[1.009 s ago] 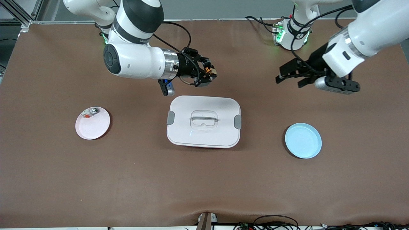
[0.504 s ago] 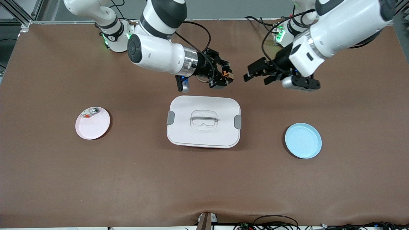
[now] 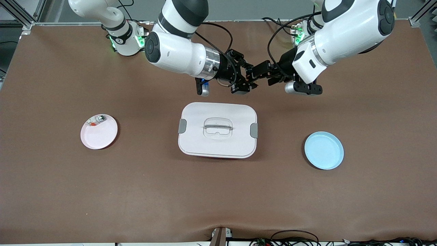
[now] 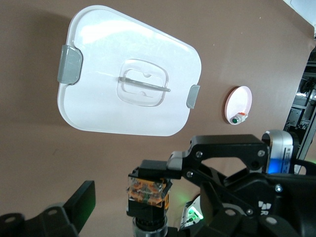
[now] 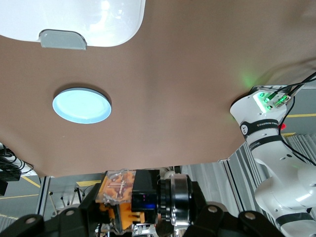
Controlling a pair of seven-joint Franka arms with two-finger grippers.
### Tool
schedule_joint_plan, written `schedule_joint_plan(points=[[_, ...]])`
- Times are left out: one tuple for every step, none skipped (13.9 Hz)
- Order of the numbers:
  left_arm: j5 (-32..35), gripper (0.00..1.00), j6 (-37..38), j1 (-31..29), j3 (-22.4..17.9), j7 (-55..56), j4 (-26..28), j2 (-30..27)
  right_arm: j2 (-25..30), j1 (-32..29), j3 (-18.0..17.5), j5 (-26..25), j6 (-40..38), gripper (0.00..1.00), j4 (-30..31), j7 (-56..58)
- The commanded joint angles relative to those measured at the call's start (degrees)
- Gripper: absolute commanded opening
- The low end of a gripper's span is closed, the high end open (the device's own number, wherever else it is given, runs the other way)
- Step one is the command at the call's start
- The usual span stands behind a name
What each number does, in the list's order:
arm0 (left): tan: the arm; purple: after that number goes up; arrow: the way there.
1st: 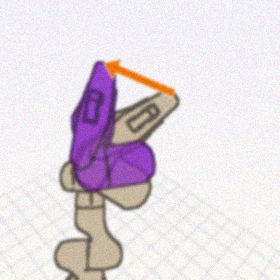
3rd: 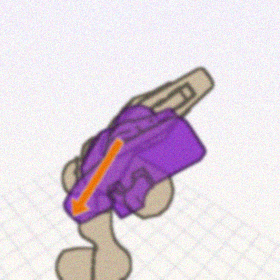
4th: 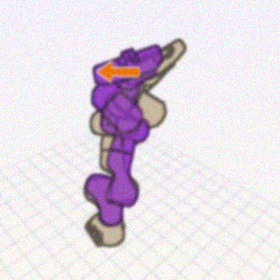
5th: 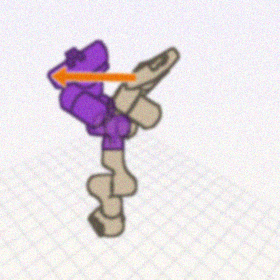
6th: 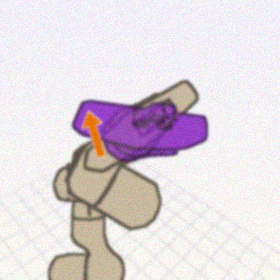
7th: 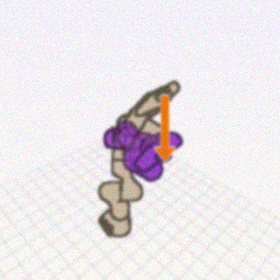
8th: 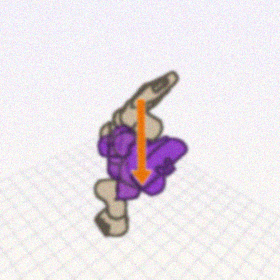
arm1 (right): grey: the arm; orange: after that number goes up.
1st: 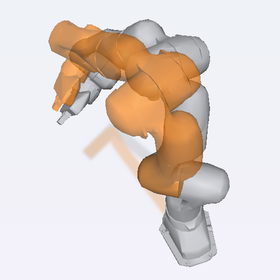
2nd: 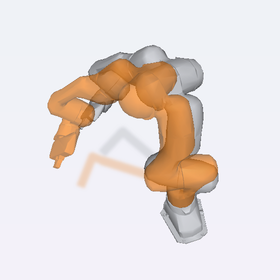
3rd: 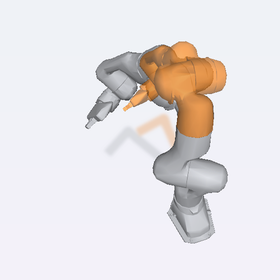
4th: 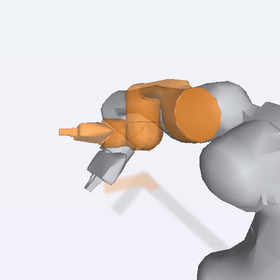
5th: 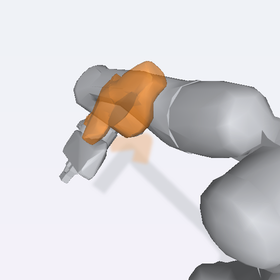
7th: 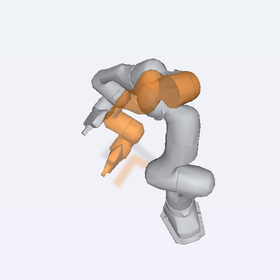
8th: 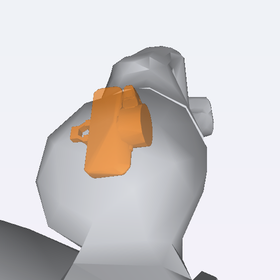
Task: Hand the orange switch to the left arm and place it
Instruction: 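Close the left gripper on the switch held by the right gripper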
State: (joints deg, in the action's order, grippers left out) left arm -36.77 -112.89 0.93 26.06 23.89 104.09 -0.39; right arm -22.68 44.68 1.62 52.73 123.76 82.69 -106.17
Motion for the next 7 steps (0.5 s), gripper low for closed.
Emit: schedule_joint_plan(points=[[-2.6, 0.93, -0.4, -1.0, 0.4, -3.0, 4.2, -4.1, -0.9, 0.5, 0.7, 0.9, -0.4, 0.31, -1.8, -1.0], [-3.3, 0.93, -0.4, -1.1, 0.4, -3.7, 4.8, -4.5, -0.9, 0.5, 0.7, 0.9, -0.4, 0.31, -1.8, -1.0], [-3.7, 0.9, -0.4, -1.1, 0.4, -4.1, 5.0, -4.6, -0.9, 0.5, 0.6, 0.9, -0.4, 0.31, -1.8, -1.0], [-4.2, 0.89, -0.4, -1.0, 0.4, -4.1, 5.0, -4.4, -0.9, 0.5, 0.7, 0.9, -0.4, 0.31, -1.7, -1.0], [-4.4, 0.86, -0.4, -1.0, 0.4, -4.1, 5.0, -4.4, -0.9, 0.5, 0.6, 0.9, -0.4, 0.31, -1.8, -1.0], [-4.4, 0.83, -0.4, -1.0, 0.4, -4.1, 5.2, -4.4, -0.9, 0.5, 0.6, 0.9, -0.4, 0.31, -1.8, -1.0], [-4.5, 0.81, -0.5, -1.0, 0.4, -4.1, 5.3, -4.3, -0.9, 0.5, 0.7, 0.9, -0.4, 0.31, -1.8, -1.0]])
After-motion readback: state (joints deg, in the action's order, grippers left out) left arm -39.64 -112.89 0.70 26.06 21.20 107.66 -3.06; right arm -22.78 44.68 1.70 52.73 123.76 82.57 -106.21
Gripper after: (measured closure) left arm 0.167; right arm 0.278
